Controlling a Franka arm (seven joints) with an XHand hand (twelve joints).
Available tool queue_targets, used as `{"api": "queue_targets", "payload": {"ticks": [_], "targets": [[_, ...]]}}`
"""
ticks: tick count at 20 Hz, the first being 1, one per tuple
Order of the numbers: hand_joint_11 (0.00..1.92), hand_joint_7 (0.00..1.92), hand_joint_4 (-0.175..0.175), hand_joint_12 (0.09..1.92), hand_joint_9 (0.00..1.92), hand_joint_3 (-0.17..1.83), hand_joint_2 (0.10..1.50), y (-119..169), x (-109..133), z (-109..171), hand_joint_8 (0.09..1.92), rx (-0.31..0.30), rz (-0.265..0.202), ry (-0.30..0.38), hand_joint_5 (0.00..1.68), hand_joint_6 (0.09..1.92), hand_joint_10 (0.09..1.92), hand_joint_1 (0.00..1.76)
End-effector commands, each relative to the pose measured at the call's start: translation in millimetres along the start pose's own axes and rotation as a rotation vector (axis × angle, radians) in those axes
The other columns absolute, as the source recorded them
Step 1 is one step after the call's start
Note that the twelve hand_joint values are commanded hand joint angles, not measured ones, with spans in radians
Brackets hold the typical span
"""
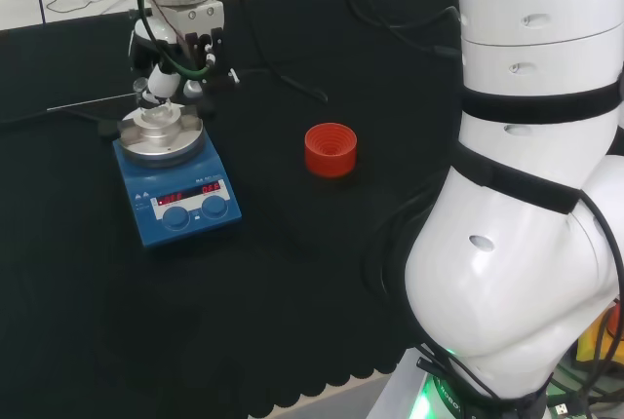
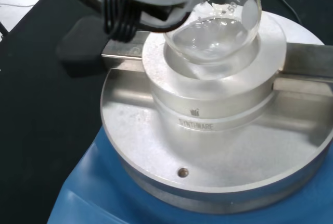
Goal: Place the round-bottom flask on the heater.
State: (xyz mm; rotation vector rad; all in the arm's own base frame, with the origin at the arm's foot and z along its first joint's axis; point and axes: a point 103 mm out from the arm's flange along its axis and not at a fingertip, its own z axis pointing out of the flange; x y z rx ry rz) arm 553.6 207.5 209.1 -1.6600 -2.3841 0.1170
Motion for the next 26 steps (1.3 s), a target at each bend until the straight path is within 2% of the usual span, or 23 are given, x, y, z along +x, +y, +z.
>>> {"api": "queue_targets", "payload": {"ticks": [1,7,14,20,26], "targets": [[0.52,0.56,0.029,1.29,0.77,0.76,0.66,1.7,-7.3,0.3,0.71,0.005,0.008,0.008,1.16,0.91,0.59,1.13],[0.52,0.55,0.029,1.29,0.77,0.76,0.66,0.7,-16.9,4.8,0.71,0.011,0.029,0.017,1.16,0.91,0.59,1.13],[0.52,0.55,0.029,1.29,0.77,0.76,0.66,0.8,-23.0,4.9,0.71,0.010,0.032,0.020,1.16,0.91,0.59,1.13],[0.52,0.55,0.029,1.29,0.77,0.75,0.66,0.1,-23.6,0.6,0.71,-0.005,0.024,0.033,1.16,0.92,0.59,1.13],[0.52,0.55,0.031,1.29,0.77,0.75,0.67,-0.5,-17.9,1.2,0.71,0.010,0.026,0.012,1.16,0.92,0.59,1.13]]}}
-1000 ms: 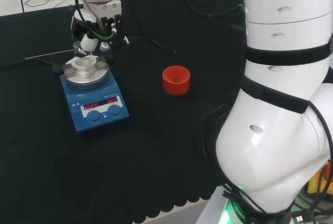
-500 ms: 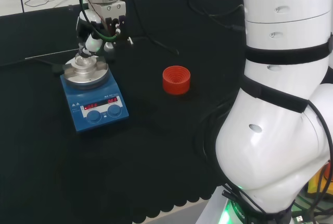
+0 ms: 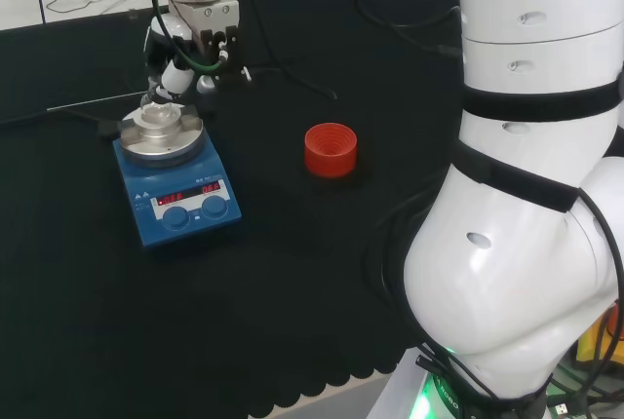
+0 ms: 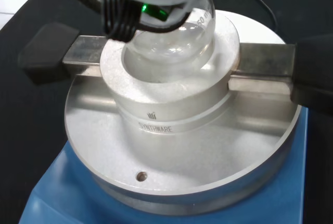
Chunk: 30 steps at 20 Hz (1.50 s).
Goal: Place the round-bottom flask on the heater.
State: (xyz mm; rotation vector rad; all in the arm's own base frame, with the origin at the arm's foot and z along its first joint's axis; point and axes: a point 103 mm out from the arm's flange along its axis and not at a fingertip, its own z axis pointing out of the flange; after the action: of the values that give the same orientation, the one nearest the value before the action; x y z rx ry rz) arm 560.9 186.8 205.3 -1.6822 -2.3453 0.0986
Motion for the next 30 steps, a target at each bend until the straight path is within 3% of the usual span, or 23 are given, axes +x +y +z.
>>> {"api": "queue_targets", "payload": {"ticks": [1,6,8,10,12,20,30], "targets": [[0.52,0.55,0.031,1.29,0.77,0.75,0.67,-0.7,5.1,1.3,0.71,0.012,0.000,-0.012,1.16,0.92,0.59,1.13],[0.52,0.55,0.033,1.29,0.77,0.75,0.67,1.1,6.4,3.6,0.71,0.044,-0.003,0.002,1.16,0.92,0.59,1.13],[0.48,0.50,0.125,1.31,0.73,0.56,0.77,2.1,5.2,4.2,0.73,0.068,0.000,0.012,1.12,0.90,0.61,1.09],[0.43,0.44,0.002,1.32,0.68,0.55,0.72,2.3,3.5,4.2,0.74,0.076,-0.005,0.021,0.96,0.86,0.64,0.99],[0.40,0.41,-0.054,1.34,0.64,0.61,0.65,2.1,2.6,3.6,0.75,0.087,-0.007,0.023,0.85,0.85,0.66,0.94],[0.33,0.37,-0.047,1.35,0.60,0.62,0.56,-3.7,0.2,-0.3,0.75,0.075,-0.009,0.025,0.66,0.83,0.67,0.87],[0.32,0.36,-0.046,1.36,0.59,0.61,0.57,-49.0,1.7,-29.2,0.75,0.016,0.028,0.019,0.62,0.82,0.68,0.86]]}}
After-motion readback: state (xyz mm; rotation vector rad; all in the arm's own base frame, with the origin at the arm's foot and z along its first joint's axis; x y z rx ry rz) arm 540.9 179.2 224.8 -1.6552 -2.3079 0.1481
